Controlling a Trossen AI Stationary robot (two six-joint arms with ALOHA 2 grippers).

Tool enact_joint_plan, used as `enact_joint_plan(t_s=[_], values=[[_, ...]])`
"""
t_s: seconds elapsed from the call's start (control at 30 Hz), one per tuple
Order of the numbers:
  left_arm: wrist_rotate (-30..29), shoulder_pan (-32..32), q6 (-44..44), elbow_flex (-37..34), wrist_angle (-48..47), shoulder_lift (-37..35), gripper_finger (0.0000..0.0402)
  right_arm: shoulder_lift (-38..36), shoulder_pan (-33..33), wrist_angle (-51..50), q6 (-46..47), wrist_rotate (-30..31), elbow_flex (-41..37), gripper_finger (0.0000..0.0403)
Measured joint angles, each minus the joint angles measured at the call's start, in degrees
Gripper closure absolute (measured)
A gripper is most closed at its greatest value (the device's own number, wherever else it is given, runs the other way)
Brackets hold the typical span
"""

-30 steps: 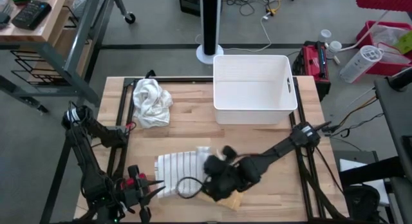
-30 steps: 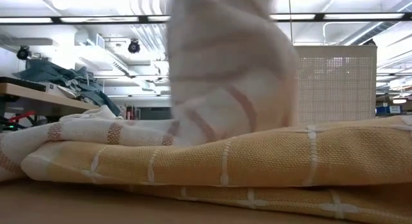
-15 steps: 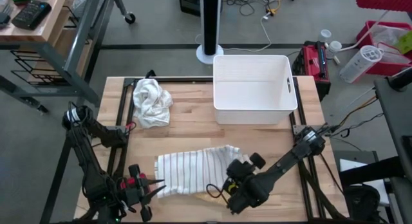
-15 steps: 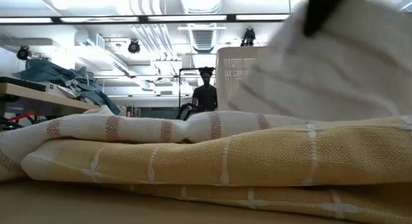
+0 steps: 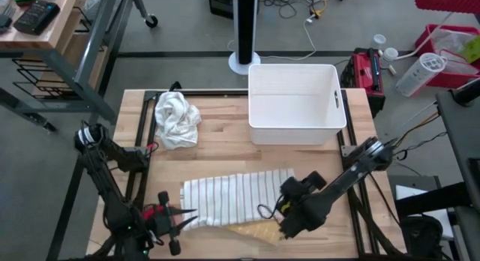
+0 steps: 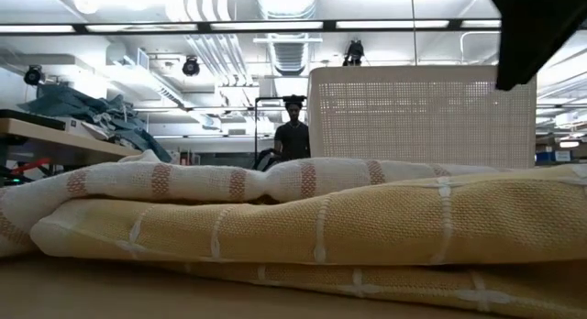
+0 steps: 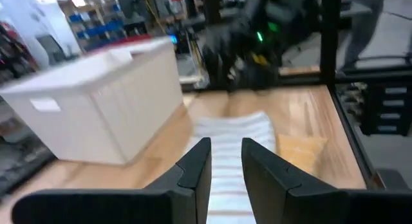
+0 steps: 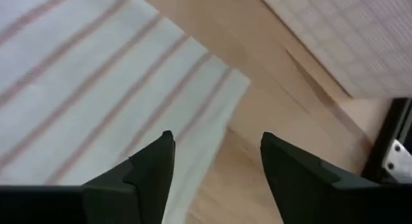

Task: Fold towel
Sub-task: Fold the white kitchen towel

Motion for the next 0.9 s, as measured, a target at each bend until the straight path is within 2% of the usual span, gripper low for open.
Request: enact_joint_plan(t_s=[0.1, 0.23, 0.33, 0.57, 0.7, 0.9], values=[[6.61, 2.45, -0.21, -0.39, 1.25, 0.0, 0.0324, -6.46, 0.09, 5.04, 0.97, -3.04, -7.63, 0.018], [13.51, 6.37, 0.0, -0.4, 2.93, 0.36, 0.0324, -14.86, 0.27, 21.23, 1.83, -5.01, -19.8, 0.0186], [17.06, 8.76, 1.73, -0.4, 5.31, 1.53, 0.0324, -18.3, 0.29, 29.73, 4.43, -6.52, -27.98, 0.0187], [18.06, 12.67, 1.58, -0.42, 7.64, 3.94, 0.0324, -18.71, 0.66, 37.33, 11.64, -9.33, -39.23, 0.017], [19.05, 15.06, -0.16, -0.42, 7.25, 4.86, 0.0325, -18.71, 0.97, 46.98, 12.12, -10.21, -44.67, 0.0162], [33.99, 20.96, -3.52, -3.04, 7.29, 8.99, 0.0325, -19.32, 1.08, 59.87, 11.04, -7.37, -51.07, 0.0158]])
